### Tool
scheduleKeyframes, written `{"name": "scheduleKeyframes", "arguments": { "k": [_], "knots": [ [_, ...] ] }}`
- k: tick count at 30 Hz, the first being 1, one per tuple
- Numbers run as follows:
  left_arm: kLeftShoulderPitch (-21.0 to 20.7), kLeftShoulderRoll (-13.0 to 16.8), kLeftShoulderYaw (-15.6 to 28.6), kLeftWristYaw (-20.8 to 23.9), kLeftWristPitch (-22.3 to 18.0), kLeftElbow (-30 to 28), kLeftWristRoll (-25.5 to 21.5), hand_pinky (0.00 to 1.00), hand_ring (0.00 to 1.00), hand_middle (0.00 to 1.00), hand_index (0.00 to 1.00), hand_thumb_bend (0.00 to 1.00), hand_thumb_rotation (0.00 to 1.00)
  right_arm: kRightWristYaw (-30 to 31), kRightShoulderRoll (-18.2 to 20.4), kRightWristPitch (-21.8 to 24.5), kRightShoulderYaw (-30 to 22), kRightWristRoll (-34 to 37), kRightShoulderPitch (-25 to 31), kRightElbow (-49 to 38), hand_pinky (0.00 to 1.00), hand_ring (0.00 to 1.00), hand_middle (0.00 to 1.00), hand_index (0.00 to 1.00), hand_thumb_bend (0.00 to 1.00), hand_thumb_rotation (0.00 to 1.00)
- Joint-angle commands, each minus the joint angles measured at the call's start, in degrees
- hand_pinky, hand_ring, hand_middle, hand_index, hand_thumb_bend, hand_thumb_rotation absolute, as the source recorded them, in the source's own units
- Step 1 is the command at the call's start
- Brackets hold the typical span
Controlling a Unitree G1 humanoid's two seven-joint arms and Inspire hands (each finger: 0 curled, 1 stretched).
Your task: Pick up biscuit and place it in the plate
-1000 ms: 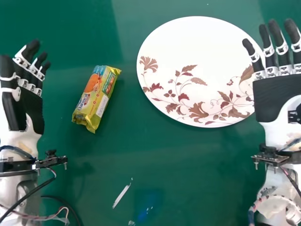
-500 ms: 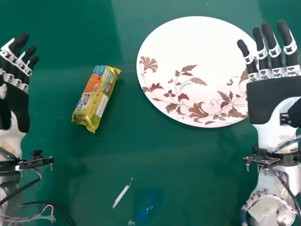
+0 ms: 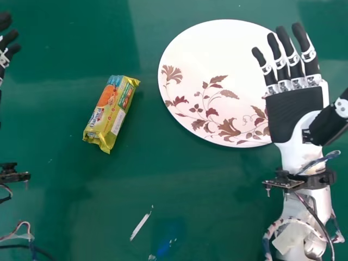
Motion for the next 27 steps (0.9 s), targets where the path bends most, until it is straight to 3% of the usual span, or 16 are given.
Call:
{"name": "scheduleKeyframes", "arguments": {
  "k": [1, 5, 9, 12, 18, 23, 25, 27],
  "knots": [
    [-0.51, 3.54, 1.77, -1.06, 3.04, 0.41, 1.62, 1.00, 1.00, 1.00, 0.92, 1.00, 0.78, -1.00, 1.07, -1.19, 1.15, -1.44, 1.71, -0.57, 0.88, 0.94, 0.92, 0.91, 0.86, 0.33],
    [0.08, 8.40, 3.42, -2.96, 8.65, -1.21, 3.13, 1.00, 1.00, 1.00, 0.93, 1.00, 0.79, -3.08, 2.00, -2.27, 3.22, -4.03, 3.46, -2.75, 0.86, 0.93, 0.92, 0.92, 0.90, 0.34],
    [1.98, 14.22, 5.91, -5.84, 19.75, -6.18, 3.34, 1.00, 1.00, 1.00, 0.96, 1.00, 0.79, -5.88, 2.84, -3.91, 5.18, -8.13, 5.13, -4.47, 0.83, 0.92, 0.92, 0.93, 0.93, 0.42],
    [2.61, 18.67, 8.09, -9.15, 24.34, -8.56, 4.18, 1.00, 1.00, 1.00, 0.97, 1.00, 0.83, -9.24, 4.11, -6.18, 7.11, -13.34, 6.78, -5.62, 0.81, 0.92, 0.93, 0.94, 0.94, 0.46],
    [3.01, 25.41, 12.68, -13.85, 34.82, -14.39, 4.90, 1.00, 1.00, 1.00, 0.98, 1.00, 0.89, -14.14, 4.50, -8.45, 11.14, -17.39, 10.26, -8.14, 0.85, 0.95, 0.96, 0.96, 1.00, 0.52],
    [7.28, 31.51, 11.81, -15.86, 42.78, -23.88, 13.87, 1.00, 1.00, 1.00, 0.98, 1.00, 0.89, -14.71, 2.88, -8.98, 11.70, -15.20, 11.46, -8.82, 0.87, 0.98, 1.00, 1.00, 1.00, 0.58],
    [7.25, 31.98, 11.41, -16.36, 43.69, -25.51, 14.24, 1.00, 1.00, 1.00, 0.98, 1.00, 0.88, -14.76, 2.62, -9.08, 11.61, -14.59, 11.66, -8.86, 0.90, 0.99, 1.00, 1.00, 1.00, 0.57],
    [7.59, 32.38, 10.94, -16.78, 41.37, -25.68, 14.60, 1.00, 1.00, 1.00, 0.98, 1.00, 0.88, -14.75, 2.35, -9.08, 11.55, -14.09, 11.70, -8.78, 0.94, 1.00, 1.00, 1.00, 1.00, 0.57]
  ]
}}
